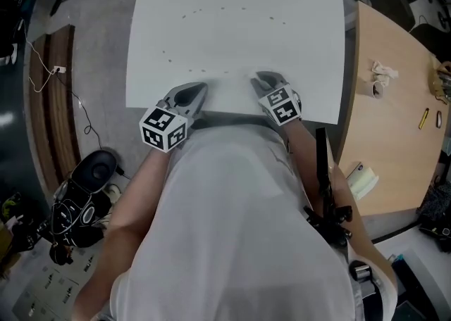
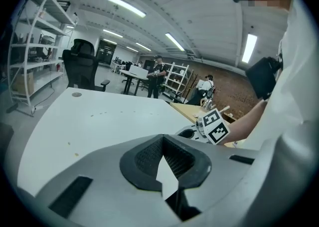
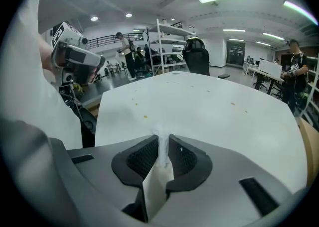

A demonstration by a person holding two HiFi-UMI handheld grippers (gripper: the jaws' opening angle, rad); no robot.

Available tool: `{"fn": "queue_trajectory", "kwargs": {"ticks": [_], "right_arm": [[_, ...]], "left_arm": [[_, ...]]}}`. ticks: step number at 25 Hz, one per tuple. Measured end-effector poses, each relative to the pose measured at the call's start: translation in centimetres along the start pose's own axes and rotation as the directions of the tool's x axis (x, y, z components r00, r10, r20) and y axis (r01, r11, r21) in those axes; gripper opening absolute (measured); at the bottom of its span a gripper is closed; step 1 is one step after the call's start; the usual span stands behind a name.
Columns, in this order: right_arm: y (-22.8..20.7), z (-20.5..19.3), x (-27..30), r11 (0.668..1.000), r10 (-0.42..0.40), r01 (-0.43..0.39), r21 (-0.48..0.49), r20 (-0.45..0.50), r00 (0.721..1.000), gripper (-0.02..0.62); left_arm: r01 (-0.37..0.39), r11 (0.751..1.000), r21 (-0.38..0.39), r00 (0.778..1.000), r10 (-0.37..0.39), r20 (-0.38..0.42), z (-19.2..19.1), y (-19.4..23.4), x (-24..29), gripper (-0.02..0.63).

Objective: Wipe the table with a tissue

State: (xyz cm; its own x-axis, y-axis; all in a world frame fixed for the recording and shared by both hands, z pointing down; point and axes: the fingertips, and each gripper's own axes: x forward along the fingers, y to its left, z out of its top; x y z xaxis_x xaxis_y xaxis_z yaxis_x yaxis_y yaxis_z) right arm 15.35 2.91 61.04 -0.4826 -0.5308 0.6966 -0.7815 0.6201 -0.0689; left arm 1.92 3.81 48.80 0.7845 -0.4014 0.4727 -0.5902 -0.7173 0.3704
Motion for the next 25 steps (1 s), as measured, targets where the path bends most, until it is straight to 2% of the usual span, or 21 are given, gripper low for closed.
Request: {"fn": "queue_trajectory", "kwargs": {"ticks": [2, 5, 15, 25], "right_arm": [[1.0, 0.0, 0.6, 1.000, 0.019, -0.019, 0.000, -0.009, 1.000, 0.061], [3.2, 0.0, 1.9, 0.997, 0.071, -0.072, -0.011, -0.048, 0.996, 0.061], [3.7, 1.9, 4.2, 0.998, -0.045, 0.042, -0.040, -0.084, 0.995, 0.061], [3.0, 4.8, 7.2, 0.990, -0.090, 0.082, -0.112, -0.064, 0.994, 0.061]], "left_arm": [[0.018, 0.999, 0.034, 1.000, -0.018, -0.011, -0.3, -0.1, -0.4, 0.006], [0.026, 0.999, 0.032, 1.000, -0.026, -0.005, -0.5, 0.7, -1.2, 0.006], [0.018, 1.000, -0.011, 1.000, -0.018, 0.019, -0.6, 5.2, -4.7, 0.006], [-0.020, 0.999, -0.043, 0.999, 0.022, 0.042, -1.0, 8.4, -7.9, 0.006]]}}
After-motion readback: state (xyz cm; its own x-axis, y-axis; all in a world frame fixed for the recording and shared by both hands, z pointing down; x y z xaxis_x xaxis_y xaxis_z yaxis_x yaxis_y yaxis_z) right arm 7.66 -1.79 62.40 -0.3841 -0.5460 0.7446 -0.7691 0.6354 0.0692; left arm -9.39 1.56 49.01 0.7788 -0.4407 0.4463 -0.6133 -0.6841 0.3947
